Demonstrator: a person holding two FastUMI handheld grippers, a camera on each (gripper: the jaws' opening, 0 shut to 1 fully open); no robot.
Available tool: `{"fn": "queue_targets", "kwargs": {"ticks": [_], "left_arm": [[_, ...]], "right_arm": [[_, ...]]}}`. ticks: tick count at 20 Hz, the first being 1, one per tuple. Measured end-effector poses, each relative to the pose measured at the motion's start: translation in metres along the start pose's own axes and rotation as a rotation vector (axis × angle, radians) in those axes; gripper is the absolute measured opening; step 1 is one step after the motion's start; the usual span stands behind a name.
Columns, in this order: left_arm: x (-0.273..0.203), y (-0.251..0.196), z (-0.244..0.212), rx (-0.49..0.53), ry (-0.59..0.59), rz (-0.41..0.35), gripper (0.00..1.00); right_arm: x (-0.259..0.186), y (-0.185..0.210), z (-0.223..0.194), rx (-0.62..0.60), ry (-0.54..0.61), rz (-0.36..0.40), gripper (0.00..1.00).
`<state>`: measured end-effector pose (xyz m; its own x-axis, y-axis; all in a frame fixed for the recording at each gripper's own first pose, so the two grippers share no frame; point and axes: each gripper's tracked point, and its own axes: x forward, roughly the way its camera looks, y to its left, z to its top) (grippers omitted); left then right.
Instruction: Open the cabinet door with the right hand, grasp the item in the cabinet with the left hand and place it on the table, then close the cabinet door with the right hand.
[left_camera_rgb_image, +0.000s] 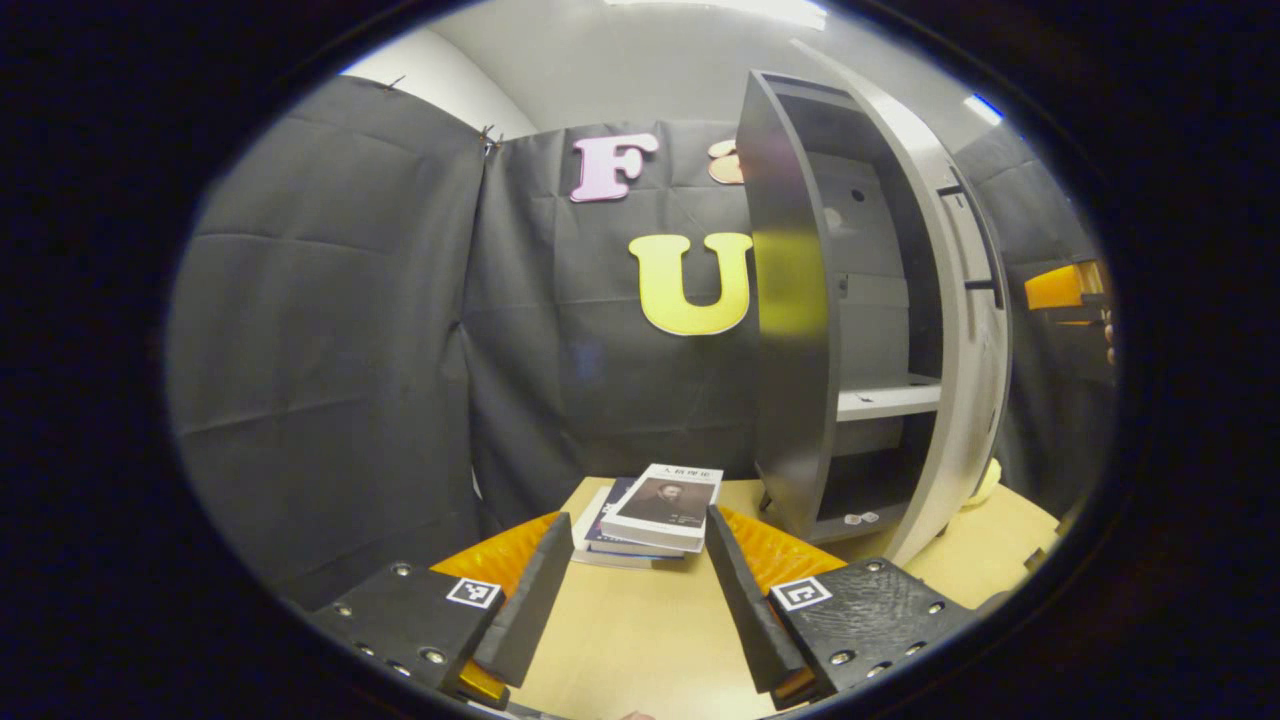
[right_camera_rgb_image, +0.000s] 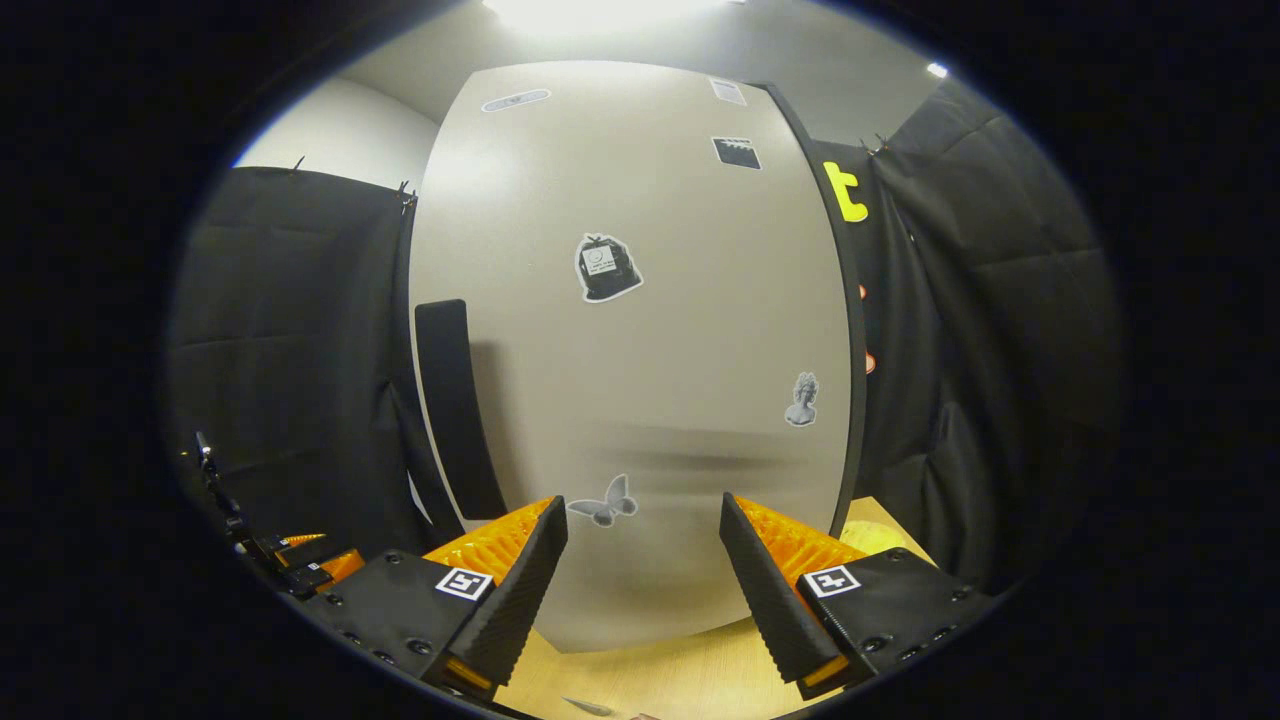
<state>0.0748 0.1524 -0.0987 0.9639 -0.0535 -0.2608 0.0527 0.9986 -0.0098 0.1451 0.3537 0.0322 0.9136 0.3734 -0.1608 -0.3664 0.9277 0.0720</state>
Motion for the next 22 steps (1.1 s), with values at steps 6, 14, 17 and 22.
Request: {"fn": "queue_targets", "kwargs": {"ticks": [6, 14, 17, 22], "left_arm": [[-0.005, -0.034, 0.027, 0.023, -0.041, 0.036, 0.83], [-0.016, -0.123, 0.076, 0.049, -0.117, 0.054, 0.80], [-0.020, -0.158, 0.087, 0.050, -0.139, 0.055, 0.83], [-0.035, -0.199, 0.105, 0.090, -0.175, 0.088, 0.80]], "right_arm": [[-0.018, -0.022, 0.005, -0.026, -0.023, 0.051, 0.97], [-0.058, -0.129, 0.028, -0.056, -0.095, -0.003, 0.98], [-0.074, -0.175, 0.029, -0.056, -0.110, -0.042, 0.98], [-0.092, -0.240, 0.009, -0.080, -0.115, -0.102, 0.97]]}}
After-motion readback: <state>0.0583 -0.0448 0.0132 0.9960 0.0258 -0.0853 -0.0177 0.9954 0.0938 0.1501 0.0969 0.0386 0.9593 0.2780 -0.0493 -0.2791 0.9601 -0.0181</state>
